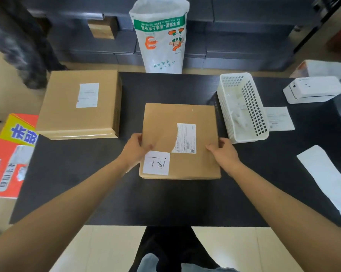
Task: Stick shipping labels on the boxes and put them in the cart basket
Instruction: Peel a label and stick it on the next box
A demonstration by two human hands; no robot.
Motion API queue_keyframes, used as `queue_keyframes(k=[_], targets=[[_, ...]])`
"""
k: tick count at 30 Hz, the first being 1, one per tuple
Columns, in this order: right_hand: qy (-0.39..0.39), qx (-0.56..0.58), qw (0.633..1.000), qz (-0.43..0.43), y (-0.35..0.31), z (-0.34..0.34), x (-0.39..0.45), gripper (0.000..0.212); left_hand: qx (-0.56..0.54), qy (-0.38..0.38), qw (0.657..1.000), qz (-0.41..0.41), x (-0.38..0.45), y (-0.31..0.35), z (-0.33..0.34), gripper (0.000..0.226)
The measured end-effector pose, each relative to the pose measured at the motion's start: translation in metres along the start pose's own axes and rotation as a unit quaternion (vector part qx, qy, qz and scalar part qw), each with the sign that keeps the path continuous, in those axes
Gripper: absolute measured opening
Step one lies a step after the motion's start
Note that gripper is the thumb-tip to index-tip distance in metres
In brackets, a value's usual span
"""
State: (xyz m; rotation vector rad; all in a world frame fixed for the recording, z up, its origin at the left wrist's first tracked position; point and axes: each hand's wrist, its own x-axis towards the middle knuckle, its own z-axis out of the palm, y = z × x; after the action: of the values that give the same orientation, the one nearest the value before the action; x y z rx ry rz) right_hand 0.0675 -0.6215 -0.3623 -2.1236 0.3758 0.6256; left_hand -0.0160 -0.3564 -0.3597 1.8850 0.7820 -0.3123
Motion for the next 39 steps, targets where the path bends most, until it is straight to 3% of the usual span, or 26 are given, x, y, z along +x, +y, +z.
queue_keyframes(k=[2,4,7,10,16,39], targets=[[0.075,-0.057,0.994,-0.055,-0.006,0.001,-0.002,0.066,0.013,-0.003,1.000,-0.003,0.001,0.002,-0.002,0.056],[0.131,-0.130,0.972,-0.143,-0.015,0.002,-0.002,0.052,0.013,-0.008,1.000,-0.011,0.003,0.003,-0.002,0.056],[0.094,-0.203,0.950,-0.218,-0.033,0.008,0.002,0.030,0.013,-0.010,1.000,-0.017,0.002,0.006,0.000,0.057],[0.050,-0.226,0.939,-0.256,-0.048,0.018,0.010,0.024,0.014,-0.009,1.000,-0.014,0.002,0.010,0.004,0.065],[0.035,-0.227,0.942,-0.245,-0.061,0.030,0.021,0.021,0.017,0.001,1.000,-0.022,0.006,0.022,0.012,0.077],[0.074,-0.186,0.950,-0.238,-0.055,0.036,0.029,0.009,-0.002,-0.003,1.000,-0.013,0.009,0.020,0.012,0.080]])
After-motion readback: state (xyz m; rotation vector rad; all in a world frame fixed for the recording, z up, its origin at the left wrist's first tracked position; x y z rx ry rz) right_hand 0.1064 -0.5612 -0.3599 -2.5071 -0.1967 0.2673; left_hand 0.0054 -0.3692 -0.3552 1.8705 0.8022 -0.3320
